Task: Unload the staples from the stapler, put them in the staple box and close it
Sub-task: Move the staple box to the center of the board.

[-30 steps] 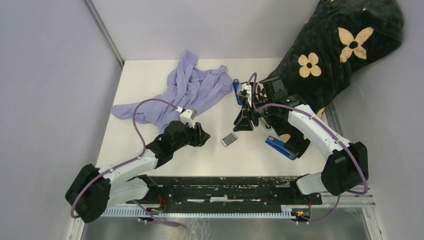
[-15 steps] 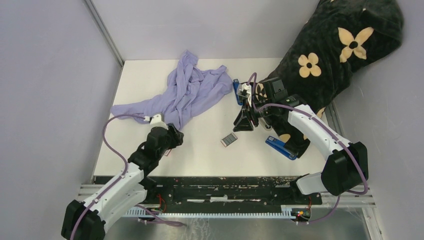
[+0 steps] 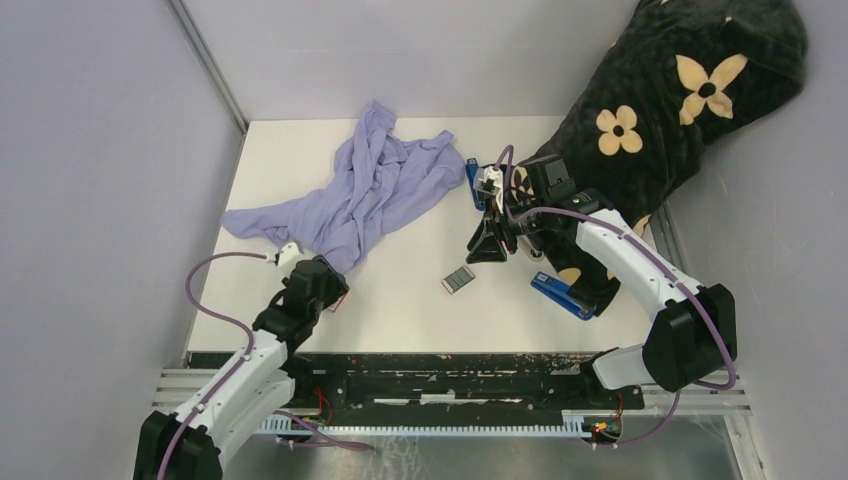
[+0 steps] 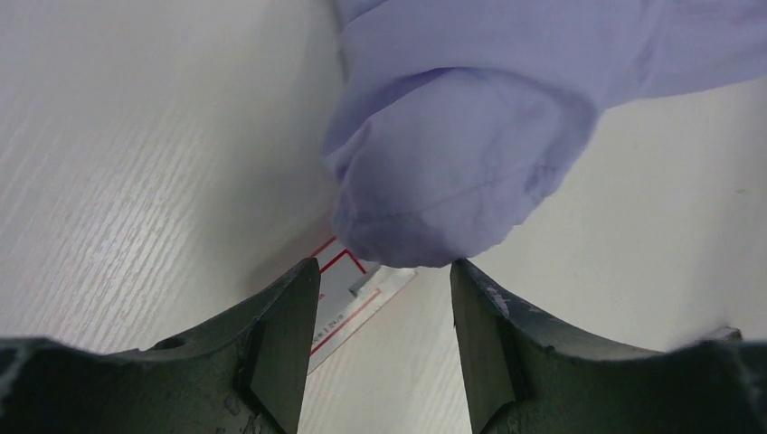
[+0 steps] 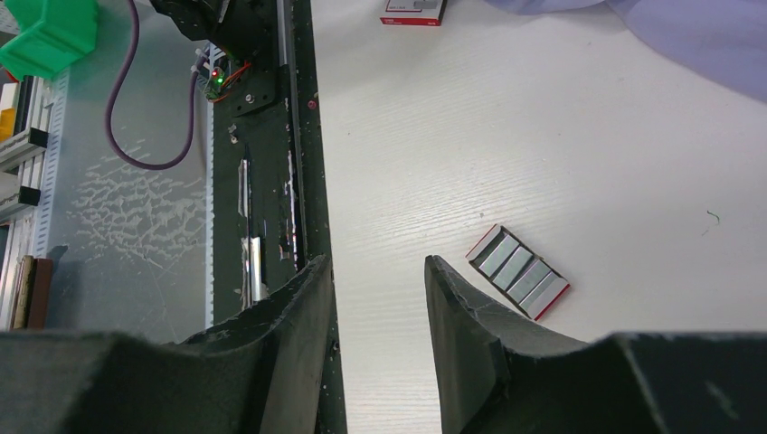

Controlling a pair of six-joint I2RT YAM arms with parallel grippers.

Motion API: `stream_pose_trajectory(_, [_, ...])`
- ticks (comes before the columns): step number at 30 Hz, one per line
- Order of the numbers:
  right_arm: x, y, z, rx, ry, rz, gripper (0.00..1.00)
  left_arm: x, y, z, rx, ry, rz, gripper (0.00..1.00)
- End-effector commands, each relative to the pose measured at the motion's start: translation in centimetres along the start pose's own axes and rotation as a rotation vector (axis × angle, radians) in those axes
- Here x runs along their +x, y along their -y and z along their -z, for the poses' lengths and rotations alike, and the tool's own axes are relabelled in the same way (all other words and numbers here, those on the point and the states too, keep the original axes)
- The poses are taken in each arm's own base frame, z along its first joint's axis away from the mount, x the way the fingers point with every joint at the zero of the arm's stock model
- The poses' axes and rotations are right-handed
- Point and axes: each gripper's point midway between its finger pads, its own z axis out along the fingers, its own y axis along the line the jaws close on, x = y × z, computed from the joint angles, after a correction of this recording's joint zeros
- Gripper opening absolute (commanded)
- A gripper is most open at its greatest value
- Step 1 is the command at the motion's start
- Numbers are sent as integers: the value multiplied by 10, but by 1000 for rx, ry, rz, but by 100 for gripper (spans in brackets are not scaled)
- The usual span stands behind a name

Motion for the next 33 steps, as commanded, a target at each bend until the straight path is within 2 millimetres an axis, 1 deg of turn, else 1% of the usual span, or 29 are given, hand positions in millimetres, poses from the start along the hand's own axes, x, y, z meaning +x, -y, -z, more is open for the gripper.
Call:
stream_pose_trajectory(1, [-28, -11, 9, -11, 57, 93, 49, 1, -22, -6, -125, 36, 119, 63])
stream_pose_trajectory(5, [-28, -11, 9, -12, 57, 92, 49, -4, -33, -6, -174, 81, 140, 67])
stream_pose_trajectory(10, [-27, -10, 9, -12, 56, 89, 49, -8, -34, -8, -181, 99, 150, 71])
stream_pose_trajectory(13, [-28, -11, 10, -10, 57, 90, 49, -3, -37, -11, -213, 70, 139, 73])
stream_pose_trajectory(15, [-28, -11, 9, -13, 57, 90, 49, 4, -38, -13, -237, 30, 137, 73])
stream_pose_trajectory(17, [-28, -11, 10, -11, 57, 92, 49, 11, -32, -15, -229, -22, 138, 73])
stream_pose_trajectory(20, [-28, -11, 9, -12, 57, 92, 49, 17, -16, -13, -167, -85, 143, 71])
stream_pose_trajectory(23, [-28, -11, 9, -13, 57, 91, 49, 21, 7, -8, -36, -126, 167, 63])
stream_pose_trajectory(25, [-28, -11, 9, -12, 57, 92, 49, 25, 17, -4, 35, -147, 182, 58])
stream_pose_trajectory(28, [-28, -11, 9, -12, 57, 91, 49, 35, 27, -2, 100, -189, 193, 56])
stream_pose_trajectory(30, [-27, -11, 9, -12, 56, 89, 49, 44, 33, -4, 132, -229, 191, 56])
stream_pose_trajectory(33, [-27, -11, 9, -12, 56, 89, 49, 51, 40, -9, 151, -272, 172, 56])
